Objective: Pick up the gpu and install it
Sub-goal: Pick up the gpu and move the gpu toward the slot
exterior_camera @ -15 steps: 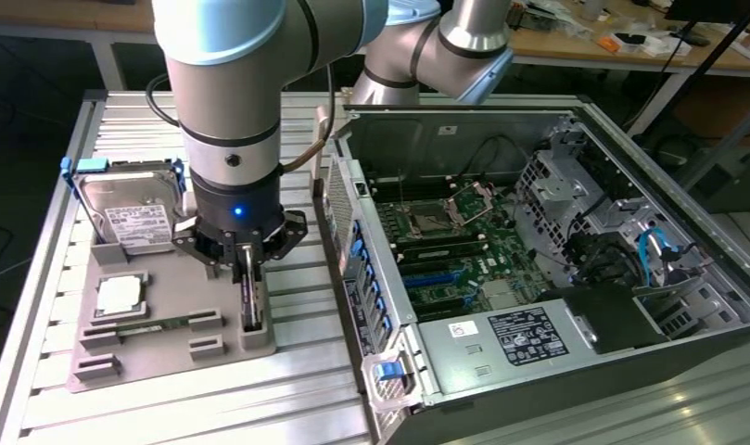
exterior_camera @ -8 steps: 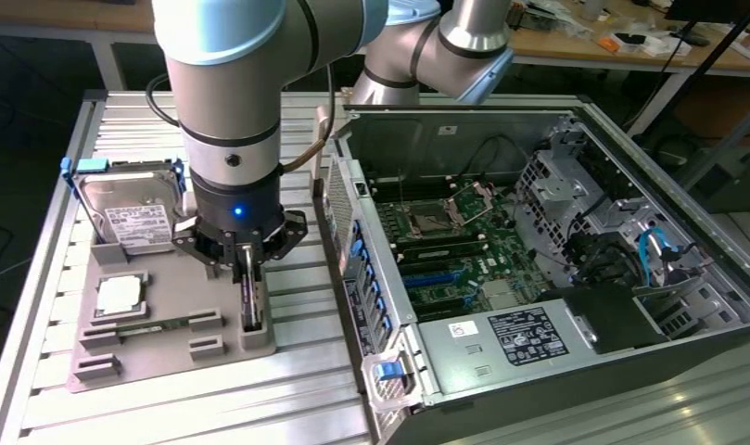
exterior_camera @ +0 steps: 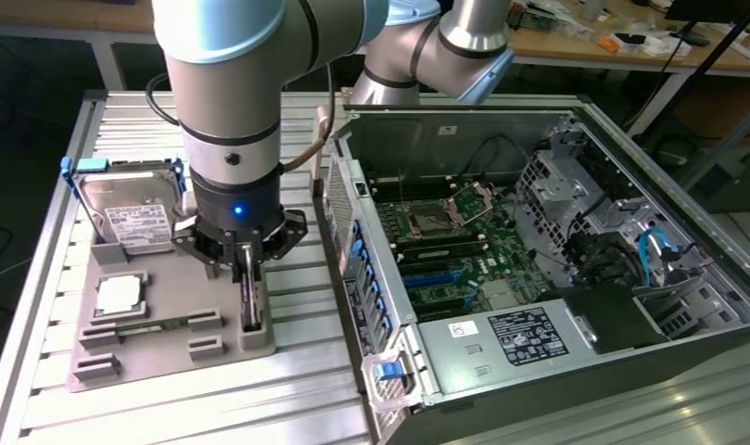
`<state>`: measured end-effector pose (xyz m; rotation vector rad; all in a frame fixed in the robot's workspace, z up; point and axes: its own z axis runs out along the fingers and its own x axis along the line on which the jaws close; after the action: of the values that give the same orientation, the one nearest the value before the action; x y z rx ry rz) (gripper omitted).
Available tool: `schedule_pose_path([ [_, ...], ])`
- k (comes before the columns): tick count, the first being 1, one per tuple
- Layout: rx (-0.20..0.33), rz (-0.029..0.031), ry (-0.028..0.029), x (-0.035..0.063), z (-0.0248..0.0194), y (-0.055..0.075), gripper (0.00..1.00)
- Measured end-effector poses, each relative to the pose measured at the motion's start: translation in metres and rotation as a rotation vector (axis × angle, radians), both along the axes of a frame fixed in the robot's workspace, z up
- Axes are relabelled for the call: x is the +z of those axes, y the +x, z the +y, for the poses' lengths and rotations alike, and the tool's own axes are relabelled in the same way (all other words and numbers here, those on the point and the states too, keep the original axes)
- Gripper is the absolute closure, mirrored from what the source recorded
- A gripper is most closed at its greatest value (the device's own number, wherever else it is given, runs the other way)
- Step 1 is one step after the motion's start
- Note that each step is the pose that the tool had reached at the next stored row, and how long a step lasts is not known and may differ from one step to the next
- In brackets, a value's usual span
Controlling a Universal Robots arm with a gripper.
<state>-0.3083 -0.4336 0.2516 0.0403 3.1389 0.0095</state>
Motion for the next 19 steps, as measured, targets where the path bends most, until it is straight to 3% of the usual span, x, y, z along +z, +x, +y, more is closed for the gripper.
schedule_pose_path([
  [19,0.000,0.0006,0.0000,0.0607,0.0000,0.000,0.73],
])
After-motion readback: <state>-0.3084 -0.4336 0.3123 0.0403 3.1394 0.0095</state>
